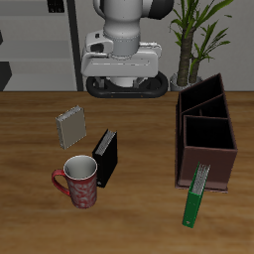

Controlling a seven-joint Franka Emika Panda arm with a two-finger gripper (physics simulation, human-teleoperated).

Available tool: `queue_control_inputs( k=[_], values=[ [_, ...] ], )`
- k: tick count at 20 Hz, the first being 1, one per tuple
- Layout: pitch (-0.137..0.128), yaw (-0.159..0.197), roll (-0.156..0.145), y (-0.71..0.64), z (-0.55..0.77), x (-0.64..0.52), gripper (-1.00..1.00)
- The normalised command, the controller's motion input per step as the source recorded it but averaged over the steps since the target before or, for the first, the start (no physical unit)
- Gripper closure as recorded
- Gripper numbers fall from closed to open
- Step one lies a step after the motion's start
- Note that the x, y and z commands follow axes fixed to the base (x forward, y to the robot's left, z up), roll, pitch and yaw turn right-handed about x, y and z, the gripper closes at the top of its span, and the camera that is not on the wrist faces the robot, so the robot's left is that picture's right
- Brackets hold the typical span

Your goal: Place the red mug into the left desk caddy's right compartment and place the green book into the left desk caddy's back compartment

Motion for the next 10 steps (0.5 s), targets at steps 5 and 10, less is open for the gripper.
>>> queue_control_inputs(
  k=[5,10],
  values=[
    [0.013,-0.034,-0.017,-0.17,0.03,0.34,-1.0],
    [-0.012,0.012,-0.011,-0.19,0.04,0.33,-1.0]
  ],
)
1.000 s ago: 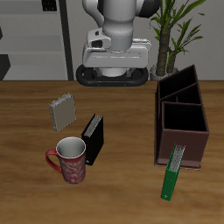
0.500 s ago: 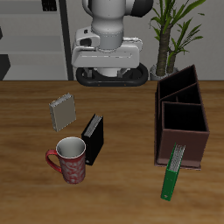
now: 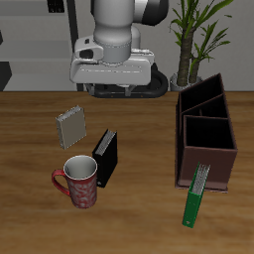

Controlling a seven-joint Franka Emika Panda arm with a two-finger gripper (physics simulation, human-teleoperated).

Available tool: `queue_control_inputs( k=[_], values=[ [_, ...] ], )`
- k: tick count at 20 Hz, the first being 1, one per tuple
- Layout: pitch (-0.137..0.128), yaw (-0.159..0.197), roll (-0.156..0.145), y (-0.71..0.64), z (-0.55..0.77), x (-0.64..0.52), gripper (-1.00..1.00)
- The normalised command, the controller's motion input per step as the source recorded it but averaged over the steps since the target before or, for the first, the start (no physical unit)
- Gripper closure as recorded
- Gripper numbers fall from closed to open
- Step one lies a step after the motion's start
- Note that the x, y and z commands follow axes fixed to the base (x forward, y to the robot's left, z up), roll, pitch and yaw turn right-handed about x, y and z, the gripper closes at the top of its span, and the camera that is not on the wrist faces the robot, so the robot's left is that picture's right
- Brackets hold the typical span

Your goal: Place the red mug into the left desk caddy's right compartment and place the green book into the left desk caddy's back compartment

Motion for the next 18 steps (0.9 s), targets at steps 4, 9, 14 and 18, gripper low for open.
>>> queue_control_inputs(
  k=[4,9,14,18],
  values=[
    [-0.025,0.037,-0.017,-0.29,0.04,0.3,-1.0],
    [-0.015,0.052,0.004,-0.22,0.01,0.25,-1.0],
    [-0.01,0.06,0.005,-0.06,-0.09,0.22,-1.0],
    [-0.027,0.052,0.008,0.01,-0.17,0.25,-1.0]
  ],
)
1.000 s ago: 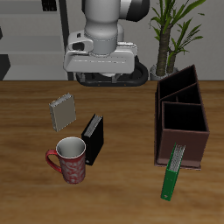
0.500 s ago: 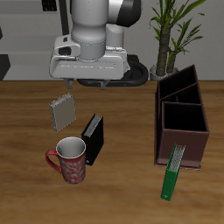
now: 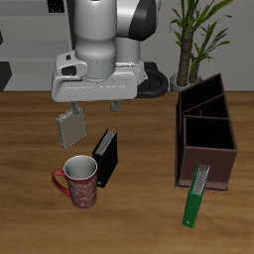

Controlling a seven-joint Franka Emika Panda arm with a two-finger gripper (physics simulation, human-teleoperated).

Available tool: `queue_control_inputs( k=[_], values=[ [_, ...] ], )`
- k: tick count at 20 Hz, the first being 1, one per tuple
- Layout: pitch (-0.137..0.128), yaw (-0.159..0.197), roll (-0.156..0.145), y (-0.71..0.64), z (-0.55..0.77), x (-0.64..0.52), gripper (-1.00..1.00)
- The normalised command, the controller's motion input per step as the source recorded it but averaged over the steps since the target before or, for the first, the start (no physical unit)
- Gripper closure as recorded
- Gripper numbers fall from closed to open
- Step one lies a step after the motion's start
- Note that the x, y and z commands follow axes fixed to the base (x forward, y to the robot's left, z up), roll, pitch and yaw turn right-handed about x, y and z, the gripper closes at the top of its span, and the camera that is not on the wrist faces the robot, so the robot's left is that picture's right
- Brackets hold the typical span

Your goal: Place the red mug into the left desk caddy's right compartment and place the green book into the left desk caddy's back compartment

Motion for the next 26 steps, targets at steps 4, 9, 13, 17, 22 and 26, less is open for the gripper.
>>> queue_control_inputs(
  k=[4,9,13,17,22,26],
  values=[
    [-0.037,0.014,0.016,0.0,-0.15,0.24,-1.0],
    [-0.001,0.003,-0.028,0.0,-0.15,0.2,-1.0],
    [-0.008,-0.004,-0.038,0.05,-0.23,0.26,-1.0],
    [0.006,-0.014,-0.006,0.11,-0.15,0.11,-1.0],
    [0.0,-0.008,0.017,0.19,-0.26,0.11,-1.0],
    [-0.021,-0.053,0.001,0.12,-0.27,0.08,-1.0]
  ],
)
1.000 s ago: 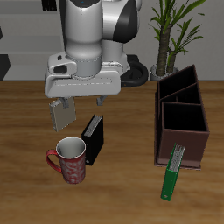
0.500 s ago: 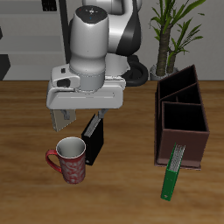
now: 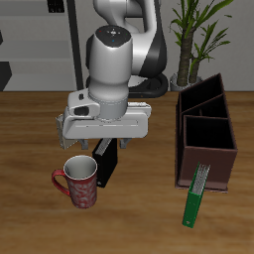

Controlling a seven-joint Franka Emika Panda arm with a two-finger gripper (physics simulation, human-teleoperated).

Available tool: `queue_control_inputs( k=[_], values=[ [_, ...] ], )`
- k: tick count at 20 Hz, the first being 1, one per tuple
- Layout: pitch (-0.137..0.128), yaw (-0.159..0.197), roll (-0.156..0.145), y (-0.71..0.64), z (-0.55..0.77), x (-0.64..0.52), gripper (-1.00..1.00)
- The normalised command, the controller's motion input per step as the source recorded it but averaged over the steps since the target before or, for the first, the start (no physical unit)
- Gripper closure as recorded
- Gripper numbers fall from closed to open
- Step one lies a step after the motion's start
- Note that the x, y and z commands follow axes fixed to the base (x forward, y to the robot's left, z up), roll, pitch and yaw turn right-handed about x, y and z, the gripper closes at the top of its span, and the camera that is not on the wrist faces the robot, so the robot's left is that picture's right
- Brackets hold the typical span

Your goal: Place the red mug into the left desk caddy's right compartment and place the green book into the left desk caddy's back compartment

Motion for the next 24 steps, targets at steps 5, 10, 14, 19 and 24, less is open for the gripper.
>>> queue_control_inputs(
  k=[5,10,14,19,24],
  values=[
    [-0.047,-0.073,-0.009,-0.04,-0.14,-0.03,-1.0],
    [0.011,-0.089,0.005,-0.12,-0.29,0.01,-1.0],
    [-0.037,-0.105,0.01,-0.05,-0.13,-0.08,-1.0],
    [-0.042,-0.06,0.012,-0.05,-0.18,-0.05,-1.0],
    [-0.027,-0.017,0.0,-0.01,-0.13,-0.04,-1.0]
  ],
)
